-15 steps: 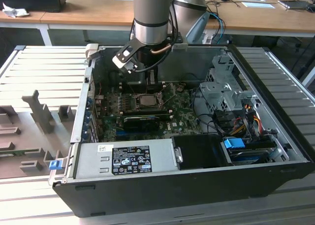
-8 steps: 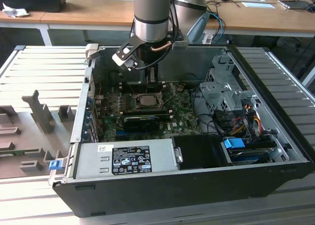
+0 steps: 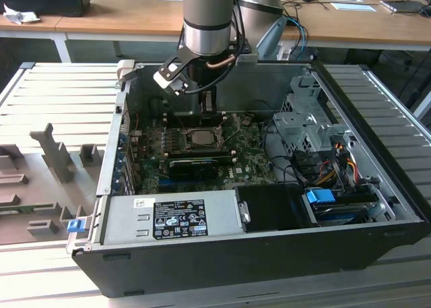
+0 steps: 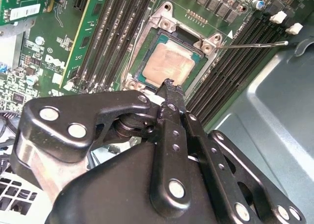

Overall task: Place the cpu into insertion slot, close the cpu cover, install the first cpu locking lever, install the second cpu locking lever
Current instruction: 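Close the cpu cover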

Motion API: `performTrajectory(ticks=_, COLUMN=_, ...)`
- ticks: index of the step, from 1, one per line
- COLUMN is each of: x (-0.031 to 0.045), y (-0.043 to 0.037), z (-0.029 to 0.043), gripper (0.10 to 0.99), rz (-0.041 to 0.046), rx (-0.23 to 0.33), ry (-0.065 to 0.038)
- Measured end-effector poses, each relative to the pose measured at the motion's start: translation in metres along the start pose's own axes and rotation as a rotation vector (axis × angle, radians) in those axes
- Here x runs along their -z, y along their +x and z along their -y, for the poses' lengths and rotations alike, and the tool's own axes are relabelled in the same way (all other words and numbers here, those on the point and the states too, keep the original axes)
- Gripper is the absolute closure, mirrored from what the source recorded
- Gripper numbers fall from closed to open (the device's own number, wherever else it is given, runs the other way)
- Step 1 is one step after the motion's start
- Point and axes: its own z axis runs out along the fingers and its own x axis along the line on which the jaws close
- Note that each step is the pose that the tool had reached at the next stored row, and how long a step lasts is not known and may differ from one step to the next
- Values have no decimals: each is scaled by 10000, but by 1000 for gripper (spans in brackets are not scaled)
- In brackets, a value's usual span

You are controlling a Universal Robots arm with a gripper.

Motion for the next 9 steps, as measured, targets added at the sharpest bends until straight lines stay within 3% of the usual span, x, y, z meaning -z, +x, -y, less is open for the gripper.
performTrajectory(ticks=9, x=14, y=2, z=-59, gripper=980, rz=1, rx=-2, ry=0)
